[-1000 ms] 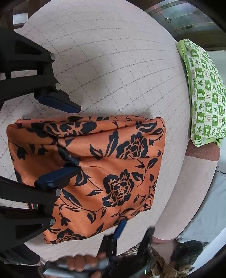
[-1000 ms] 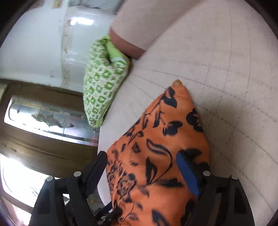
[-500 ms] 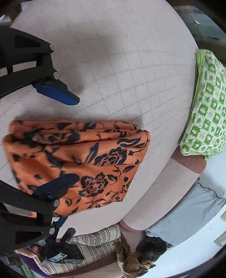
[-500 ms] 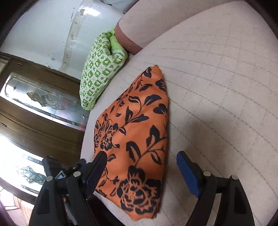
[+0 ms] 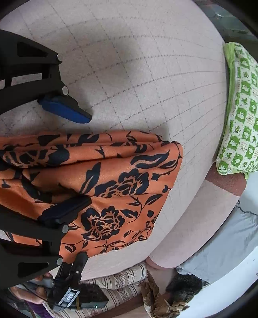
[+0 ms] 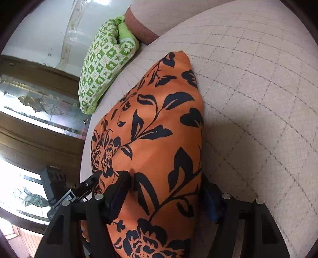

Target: Fold small clothes

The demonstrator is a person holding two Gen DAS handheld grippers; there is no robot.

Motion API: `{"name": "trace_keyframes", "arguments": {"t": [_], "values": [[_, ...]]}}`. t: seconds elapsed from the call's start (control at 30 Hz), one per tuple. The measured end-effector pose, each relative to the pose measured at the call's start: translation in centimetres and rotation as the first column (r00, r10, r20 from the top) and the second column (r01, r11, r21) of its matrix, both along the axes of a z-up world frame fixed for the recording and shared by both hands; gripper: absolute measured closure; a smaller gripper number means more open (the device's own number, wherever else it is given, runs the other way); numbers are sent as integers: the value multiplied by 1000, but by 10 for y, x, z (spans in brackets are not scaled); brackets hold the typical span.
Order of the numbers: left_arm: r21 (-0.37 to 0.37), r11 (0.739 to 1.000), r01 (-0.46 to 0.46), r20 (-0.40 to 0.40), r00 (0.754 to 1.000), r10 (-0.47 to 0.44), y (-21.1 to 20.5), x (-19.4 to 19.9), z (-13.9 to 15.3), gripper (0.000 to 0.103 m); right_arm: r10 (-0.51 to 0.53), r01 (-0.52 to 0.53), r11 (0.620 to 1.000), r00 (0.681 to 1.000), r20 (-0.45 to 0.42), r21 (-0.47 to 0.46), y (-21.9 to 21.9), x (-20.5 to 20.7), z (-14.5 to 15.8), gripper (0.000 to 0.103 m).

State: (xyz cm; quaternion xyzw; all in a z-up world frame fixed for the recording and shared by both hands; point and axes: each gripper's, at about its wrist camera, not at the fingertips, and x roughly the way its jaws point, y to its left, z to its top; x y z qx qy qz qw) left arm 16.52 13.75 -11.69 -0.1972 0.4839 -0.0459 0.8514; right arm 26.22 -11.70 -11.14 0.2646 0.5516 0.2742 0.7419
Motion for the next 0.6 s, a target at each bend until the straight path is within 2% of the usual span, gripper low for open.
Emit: {"name": "trace_keyframes", "arguments": {"t": [0.07,0.1,0.17,0.23,0.33,0.43,0.5,0.6], "values": [[56,998,-18,15,1000,17,0,-7,10,27,-39,47,994,996,83,-101,-7,-10,18,33],[82,996,-28,19,999,27,-2,-8,12,27,-40,55,992,991,131,-110,-9,-16,30,32],[132,989,-63,41,997,58,-4,-21,24,27,-30,46,996,981,192,-78,-10,-25,53,32],[134,989,-63,90,995,51,-7,-34,38,27,19,-19,1000,971,240,1,-5,-39,72,31],[195,980,-36,149,989,7,-24,-44,54,27,96,-117,987,978,185,107,6,-55,62,26],[237,971,24,154,986,-62,-45,-34,58,27,133,-137,984,990,43,114,14,-58,17,26],[274,960,54,131,987,-93,-58,-25,55,27,83,-93,980,994,64,177,2,-64,24,27],[341,937,75,120,985,-122,-68,-8,47,27,9,-30,982,994,112,186,-23,-73,41,26]]}}
